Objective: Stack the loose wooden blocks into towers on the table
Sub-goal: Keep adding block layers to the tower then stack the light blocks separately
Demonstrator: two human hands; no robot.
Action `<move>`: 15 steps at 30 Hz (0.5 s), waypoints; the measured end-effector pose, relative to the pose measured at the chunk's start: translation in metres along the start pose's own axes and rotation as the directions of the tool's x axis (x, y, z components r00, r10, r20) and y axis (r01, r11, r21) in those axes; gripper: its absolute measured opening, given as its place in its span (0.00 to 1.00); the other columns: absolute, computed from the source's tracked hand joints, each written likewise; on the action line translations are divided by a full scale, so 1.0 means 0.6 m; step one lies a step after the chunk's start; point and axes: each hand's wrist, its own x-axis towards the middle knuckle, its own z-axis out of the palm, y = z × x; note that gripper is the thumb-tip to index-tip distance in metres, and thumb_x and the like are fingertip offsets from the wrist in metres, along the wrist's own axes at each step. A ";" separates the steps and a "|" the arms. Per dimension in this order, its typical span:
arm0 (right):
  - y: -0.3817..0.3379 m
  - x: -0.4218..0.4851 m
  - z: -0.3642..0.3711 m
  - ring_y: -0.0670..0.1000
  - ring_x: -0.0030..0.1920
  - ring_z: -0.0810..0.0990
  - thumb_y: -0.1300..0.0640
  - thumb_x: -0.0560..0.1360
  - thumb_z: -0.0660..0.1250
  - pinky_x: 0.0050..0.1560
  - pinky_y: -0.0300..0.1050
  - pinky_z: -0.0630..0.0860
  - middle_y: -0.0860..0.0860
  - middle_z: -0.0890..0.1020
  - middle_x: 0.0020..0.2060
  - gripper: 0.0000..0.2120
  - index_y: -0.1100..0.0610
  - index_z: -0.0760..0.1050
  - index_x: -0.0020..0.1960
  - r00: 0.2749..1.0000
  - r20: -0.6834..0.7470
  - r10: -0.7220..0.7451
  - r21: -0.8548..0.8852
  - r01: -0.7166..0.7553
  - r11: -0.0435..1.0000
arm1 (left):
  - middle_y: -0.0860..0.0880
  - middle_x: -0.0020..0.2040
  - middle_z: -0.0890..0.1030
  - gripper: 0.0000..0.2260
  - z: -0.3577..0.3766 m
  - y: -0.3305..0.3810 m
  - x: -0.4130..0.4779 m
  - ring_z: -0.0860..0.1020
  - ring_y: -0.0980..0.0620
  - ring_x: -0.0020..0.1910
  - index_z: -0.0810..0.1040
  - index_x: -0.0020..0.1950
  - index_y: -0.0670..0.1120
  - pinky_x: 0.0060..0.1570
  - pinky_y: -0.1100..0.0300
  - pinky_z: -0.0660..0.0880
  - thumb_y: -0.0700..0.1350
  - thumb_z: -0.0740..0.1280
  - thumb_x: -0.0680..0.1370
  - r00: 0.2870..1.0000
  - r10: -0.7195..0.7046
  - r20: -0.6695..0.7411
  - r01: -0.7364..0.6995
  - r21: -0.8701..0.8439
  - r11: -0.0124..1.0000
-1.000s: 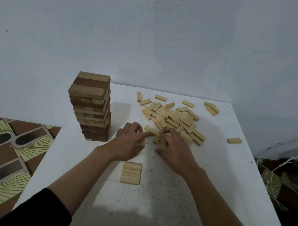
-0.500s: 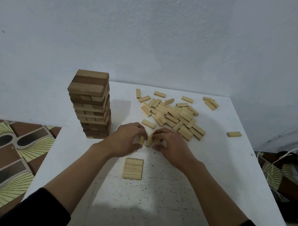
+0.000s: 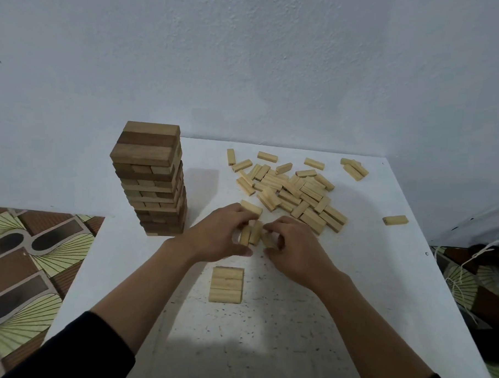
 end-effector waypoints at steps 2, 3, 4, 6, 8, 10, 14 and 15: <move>-0.003 0.002 0.005 0.50 0.50 0.78 0.58 0.72 0.73 0.48 0.39 0.71 0.52 0.80 0.54 0.20 0.60 0.79 0.63 0.996 -0.076 0.055 -0.001 -0.056 0.998 | 0.53 0.61 0.73 0.33 -0.001 0.001 0.007 0.72 0.55 0.57 0.71 0.74 0.50 0.54 0.66 0.67 0.54 0.78 0.72 1.000 0.008 0.015 -0.008 0.005 1.000; -0.005 0.003 0.008 0.50 0.47 0.78 0.58 0.72 0.73 0.46 0.40 0.72 0.53 0.79 0.52 0.17 0.61 0.81 0.60 0.993 -0.099 0.066 0.001 -0.067 0.998 | 0.52 0.60 0.73 0.32 -0.001 0.002 0.009 0.73 0.55 0.56 0.72 0.73 0.50 0.54 0.66 0.68 0.54 0.78 0.72 1.000 0.010 0.020 -0.010 0.006 1.000; -0.007 0.005 0.010 0.50 0.44 0.77 0.59 0.72 0.73 0.44 0.42 0.74 0.53 0.79 0.50 0.14 0.61 0.81 0.56 0.993 -0.103 0.065 0.000 -0.065 0.998 | 0.52 0.59 0.73 0.30 -0.001 0.002 0.011 0.73 0.54 0.55 0.74 0.72 0.50 0.53 0.66 0.69 0.54 0.78 0.72 1.000 0.010 0.018 -0.011 0.001 1.000; -0.005 0.009 0.013 0.50 0.43 0.76 0.59 0.72 0.74 0.44 0.45 0.75 0.53 0.78 0.48 0.12 0.62 0.82 0.54 0.996 -0.080 0.049 0.004 -0.049 0.999 | 0.52 0.57 0.73 0.26 0.000 0.000 0.012 0.74 0.54 0.52 0.76 0.67 0.50 0.50 0.68 0.69 0.53 0.79 0.71 1.000 0.010 0.003 -0.010 -0.018 1.000; 0.002 0.011 0.008 0.49 0.44 0.75 0.58 0.74 0.74 0.46 0.44 0.75 0.52 0.76 0.51 0.14 0.62 0.82 0.58 0.999 -0.032 0.042 0.039 -0.041 0.998 | 0.53 0.56 0.73 0.25 0.001 -0.001 0.009 0.74 0.55 0.52 0.77 0.65 0.50 0.50 0.68 0.69 0.52 0.79 0.71 1.000 0.012 -0.006 -0.012 -0.019 1.000; 0.010 0.013 -0.002 0.46 0.46 0.77 0.54 0.75 0.74 0.50 0.43 0.77 0.50 0.76 0.55 0.22 0.60 0.78 0.67 0.998 0.035 0.053 0.086 -0.055 0.995 | 0.52 0.58 0.74 0.25 0.003 -0.003 0.006 0.74 0.54 0.53 0.77 0.66 0.50 0.52 0.65 0.71 0.53 0.79 0.71 1.000 0.018 -0.012 -0.018 0.003 1.000; 0.027 0.014 -0.019 0.42 0.49 0.78 0.51 0.67 0.81 0.48 0.37 0.78 0.45 0.74 0.59 0.38 0.57 0.72 0.73 0.988 0.153 0.011 0.110 -0.028 0.993 | 0.52 0.60 0.74 0.31 0.003 -0.005 0.000 0.74 0.54 0.57 0.75 0.71 0.48 0.56 0.63 0.71 0.54 0.79 0.71 1.000 0.010 -0.020 -0.009 0.030 1.000; 0.029 0.016 -0.020 0.42 0.49 0.78 0.51 0.66 0.82 0.47 0.37 0.78 0.45 0.75 0.59 0.39 0.57 0.72 0.73 0.987 0.161 -0.001 0.103 -0.016 0.995 | 0.52 0.61 0.74 0.33 0.003 -0.005 -0.001 0.74 0.54 0.58 0.74 0.72 0.48 0.57 0.62 0.71 0.55 0.79 0.71 1.000 0.001 -0.020 0.000 0.037 0.999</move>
